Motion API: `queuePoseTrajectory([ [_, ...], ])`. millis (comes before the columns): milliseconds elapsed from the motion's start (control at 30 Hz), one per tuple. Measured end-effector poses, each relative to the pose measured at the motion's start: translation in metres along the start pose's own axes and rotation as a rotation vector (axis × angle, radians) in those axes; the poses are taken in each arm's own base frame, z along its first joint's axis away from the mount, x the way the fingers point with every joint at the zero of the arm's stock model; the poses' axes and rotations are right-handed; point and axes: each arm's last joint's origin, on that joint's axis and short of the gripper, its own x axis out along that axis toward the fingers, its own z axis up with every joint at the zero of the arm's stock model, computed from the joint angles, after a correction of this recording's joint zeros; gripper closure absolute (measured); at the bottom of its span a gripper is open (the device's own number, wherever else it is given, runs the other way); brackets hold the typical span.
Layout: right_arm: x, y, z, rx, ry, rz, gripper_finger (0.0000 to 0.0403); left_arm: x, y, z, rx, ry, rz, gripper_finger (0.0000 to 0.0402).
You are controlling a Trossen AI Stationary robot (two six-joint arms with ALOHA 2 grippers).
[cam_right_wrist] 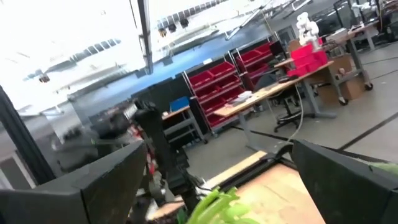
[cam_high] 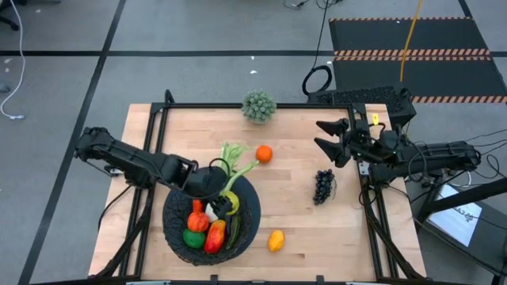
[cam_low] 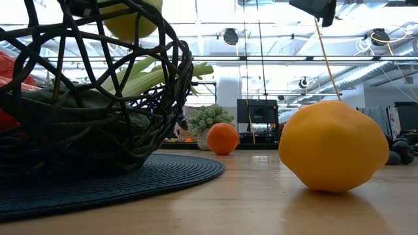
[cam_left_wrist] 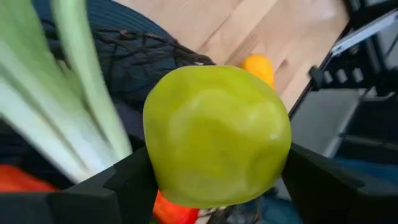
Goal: Build produce basket
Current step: Put the green apple into the black wire basket, then put the orange into the black wire basket
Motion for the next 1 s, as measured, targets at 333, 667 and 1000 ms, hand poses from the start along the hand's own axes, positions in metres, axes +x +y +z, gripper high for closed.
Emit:
queuePoseTrajectory([
  [333,0.02,0.002,-0.014,0.13,0.017,-0.01,0.0007,0.046,0.026,-0.016,-0.124,-0.013,-0.054,0.0062],
  [667,0.037,0.01,-0.013,0.128,0.005,-0.004,0.0007,0.052,0.035,-0.01,-0.167,-0.065,-0.091,0.0022],
  [1000,0.055,0.021,-0.007,0.089,0.079,-0.032,0.0007,-0.007,0.015,0.008,0.064,-0.194,-0.265,0.0103],
])
